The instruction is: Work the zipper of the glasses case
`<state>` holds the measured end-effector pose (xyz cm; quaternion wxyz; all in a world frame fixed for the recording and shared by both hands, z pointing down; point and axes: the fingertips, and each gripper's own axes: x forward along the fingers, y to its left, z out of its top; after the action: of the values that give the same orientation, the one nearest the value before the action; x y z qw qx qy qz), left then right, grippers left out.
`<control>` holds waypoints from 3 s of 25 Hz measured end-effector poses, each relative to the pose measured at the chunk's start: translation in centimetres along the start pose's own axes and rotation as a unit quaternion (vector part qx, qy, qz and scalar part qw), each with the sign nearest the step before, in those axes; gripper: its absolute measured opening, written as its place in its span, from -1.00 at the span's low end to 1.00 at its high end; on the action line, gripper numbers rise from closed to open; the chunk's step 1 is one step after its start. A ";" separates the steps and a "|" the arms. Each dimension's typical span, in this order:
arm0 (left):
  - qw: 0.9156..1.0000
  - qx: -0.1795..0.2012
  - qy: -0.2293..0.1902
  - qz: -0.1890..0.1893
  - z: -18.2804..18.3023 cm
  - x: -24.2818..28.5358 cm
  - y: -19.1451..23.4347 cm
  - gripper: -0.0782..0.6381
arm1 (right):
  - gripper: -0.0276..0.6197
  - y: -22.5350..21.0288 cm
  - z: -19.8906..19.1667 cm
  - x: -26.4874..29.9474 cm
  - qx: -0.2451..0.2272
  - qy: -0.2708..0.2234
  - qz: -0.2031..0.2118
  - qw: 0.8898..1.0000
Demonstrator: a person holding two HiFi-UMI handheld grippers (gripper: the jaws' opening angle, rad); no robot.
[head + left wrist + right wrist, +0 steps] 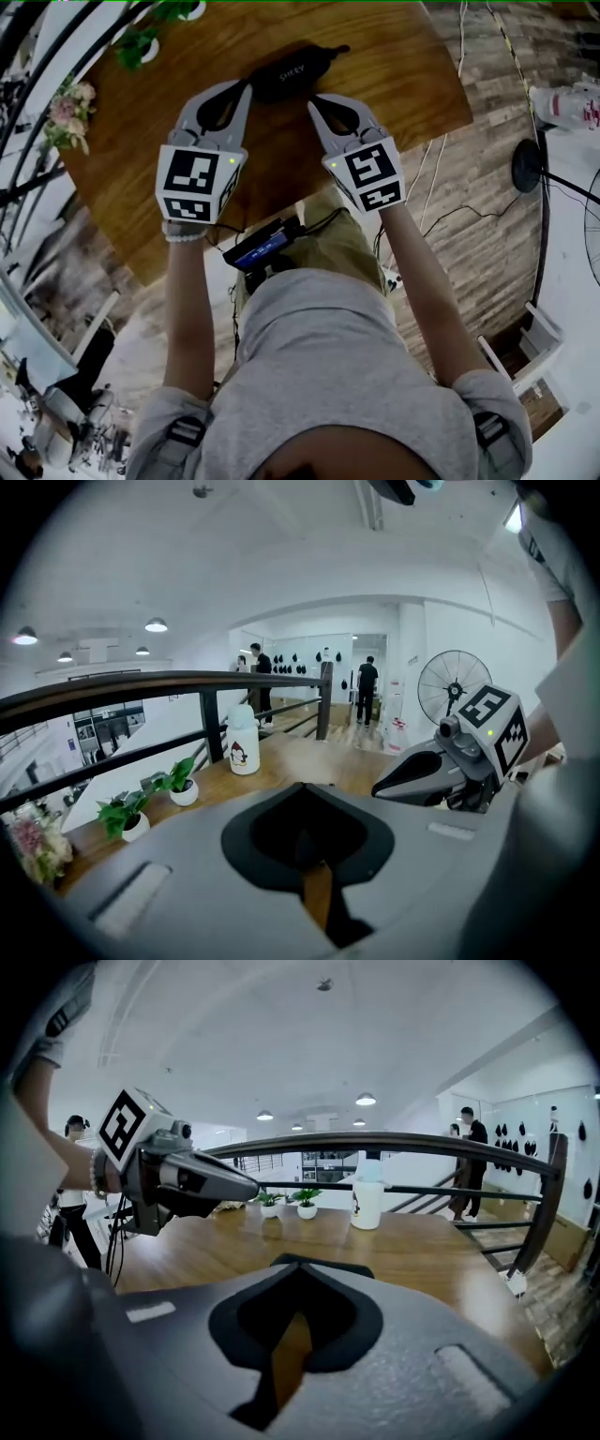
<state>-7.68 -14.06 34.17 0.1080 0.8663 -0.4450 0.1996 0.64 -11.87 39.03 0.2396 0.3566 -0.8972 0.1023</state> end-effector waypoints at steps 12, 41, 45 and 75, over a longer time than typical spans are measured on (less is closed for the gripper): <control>0.998 -0.003 -0.053 0.032 4.1 -4.9 -1.6 -0.74 | -0.91 -1.1 4.4 -6.7 -0.023 -0.056 -0.023 0.998; 0.997 0.006 -0.061 0.042 4.8 -6.8 -2.5 -0.74 | -0.91 -2.7 7.9 -9.8 -0.009 -0.108 -0.052 0.993; 0.997 0.009 -0.064 0.044 4.8 -6.8 -2.3 -0.74 | -0.91 -2.6 8.1 -9.7 -0.011 -0.109 -0.051 0.993; 0.997 0.020 -0.056 0.050 4.4 -6.6 -1.9 -0.74 | -0.91 -2.8 8.1 -9.6 -0.020 -0.103 -0.060 0.993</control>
<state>-8.52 -9.79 27.27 0.0556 0.8546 -0.4894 0.1644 5.72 -11.10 27.22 0.1585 0.4133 -0.8961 0.0328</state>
